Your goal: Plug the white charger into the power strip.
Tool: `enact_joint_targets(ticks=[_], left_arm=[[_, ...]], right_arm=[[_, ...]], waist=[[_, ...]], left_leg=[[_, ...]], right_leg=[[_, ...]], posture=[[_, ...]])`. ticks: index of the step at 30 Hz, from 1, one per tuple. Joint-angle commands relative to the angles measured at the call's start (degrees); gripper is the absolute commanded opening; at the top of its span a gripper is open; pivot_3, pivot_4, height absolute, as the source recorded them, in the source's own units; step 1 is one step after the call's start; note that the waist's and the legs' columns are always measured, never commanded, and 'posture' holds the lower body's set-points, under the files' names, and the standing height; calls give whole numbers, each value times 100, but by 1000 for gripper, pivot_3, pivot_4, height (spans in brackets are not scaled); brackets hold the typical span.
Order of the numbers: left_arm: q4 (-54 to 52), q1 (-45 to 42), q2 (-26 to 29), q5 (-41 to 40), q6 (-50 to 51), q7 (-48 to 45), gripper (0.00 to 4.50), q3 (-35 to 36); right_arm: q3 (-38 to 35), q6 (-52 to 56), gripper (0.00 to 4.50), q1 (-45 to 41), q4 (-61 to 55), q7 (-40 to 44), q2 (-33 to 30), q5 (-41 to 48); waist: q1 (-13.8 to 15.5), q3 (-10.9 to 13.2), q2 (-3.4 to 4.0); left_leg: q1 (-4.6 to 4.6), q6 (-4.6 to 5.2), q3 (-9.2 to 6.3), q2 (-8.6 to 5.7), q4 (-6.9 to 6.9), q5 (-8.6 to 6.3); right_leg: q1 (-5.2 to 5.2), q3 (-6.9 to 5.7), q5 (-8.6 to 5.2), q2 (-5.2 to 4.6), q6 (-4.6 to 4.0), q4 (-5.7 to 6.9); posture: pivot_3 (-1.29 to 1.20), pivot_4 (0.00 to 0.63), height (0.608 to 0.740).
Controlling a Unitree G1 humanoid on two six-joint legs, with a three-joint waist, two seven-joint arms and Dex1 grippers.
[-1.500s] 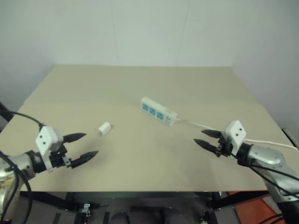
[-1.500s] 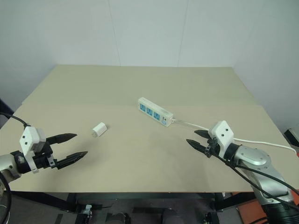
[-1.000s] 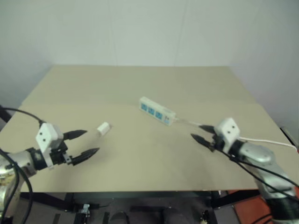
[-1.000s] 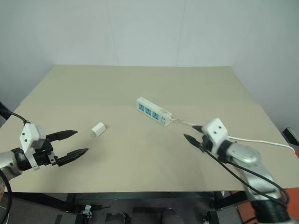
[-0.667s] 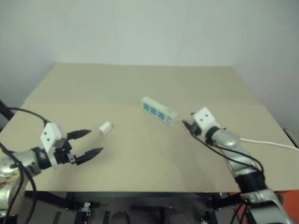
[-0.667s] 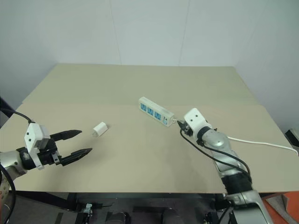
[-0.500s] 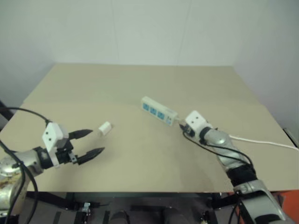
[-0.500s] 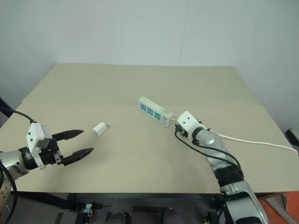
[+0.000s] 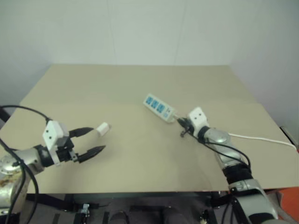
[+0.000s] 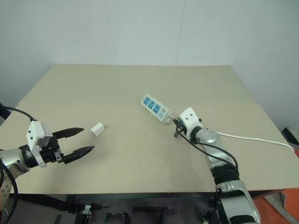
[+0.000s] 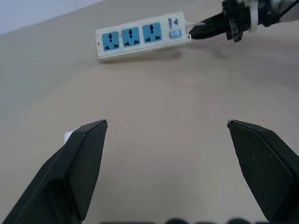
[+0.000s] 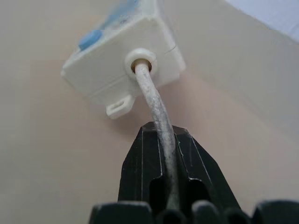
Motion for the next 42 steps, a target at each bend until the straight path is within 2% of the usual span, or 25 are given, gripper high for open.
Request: enact_joint_targets(ticks=[1,5,8,13,20,21,25,28,31,36,42], left_arm=[[-96,-85,72,-88,-25,-47,4500,21],[-82,-98,91,-83,-19,-81,4500,-4],[-105,-109,90,-82,-3,-81,4500,-32],[-105,-133,128,-106,37,-106,4500,-15],[-135,-297,120,-299,184,-105,4500,-2],[-115,-342,127,-313,188,-136,4500,-24],[-24,-524,123,-362,204,-203,4500,-121],[33,-619,119,-389,217,-258,4500,-181],[109,-708,133,-476,246,-390,4500,-211],[147,-777,147,-486,269,-483,4500,-241],[96,-772,171,-480,268,-493,4500,-234]], right_arm=[[-602,1358,7,108,-1325,621,-87,1418],[-489,2130,7,568,-1900,1184,-449,1805],[-53,2386,7,871,-2011,1456,-788,1551],[443,2653,1727,959,-2143,1502,-1113,1195],[484,2720,4234,888,-2375,1542,-1556,929],[450,2653,4465,926,-2436,1510,-1683,833],[200,2492,4465,1153,-2763,1070,-1963,473],[-271,2678,4465,1278,-3110,683,-1666,742],[-548,2587,4465,1472,-3609,-29,-832,905],[-398,2340,4465,1649,-3945,-985,408,706],[392,1183,4465,1781,-3014,-1668,912,-378]], waist=[[1,1,1],[14,1,1],[21,1,1],[18,1,1],[85,1,1],[95,0,1],[102,0,1],[90,0,0],[45,-1,0],[69,-1,2],[79,-2,1]], left_leg=[[0,0,-2,0,0,0],[2,0,-3,-1,0,0],[3,0,1,0,0,0],[7,0,4,-1,3,0],[4,0,3,-3,5,0],[2,0,2,-3,5,0],[-6,0,1,-4,5,0],[-7,0,0,-4,4,0],[-4,0,1,2,3,0],[2,0,-2,13,4,0],[-1,-1,0,13,3,0]], right_leg=[[0,-1,0,0,0,1],[4,-6,-2,-1,2,-3],[1,-5,-22,0,33,-4],[0,-2,-24,0,36,-2],[1,-2,-25,-1,39,-5],[1,-2,-25,-2,39,-5],[-2,-4,-26,-2,40,-7],[-3,-4,-26,-2,41,-7],[-5,-2,-26,4,40,-5],[-4,-1,-25,18,39,1],[-5,0,-24,16,37,-4]], posture=[[0,150,740],[0,150,740],[0,150,740],[0,150,740],[0,150,740],[0,150,740],[0,150,740],[0,150,740],[0,150,740],[0,150,740],[0,150,740]])
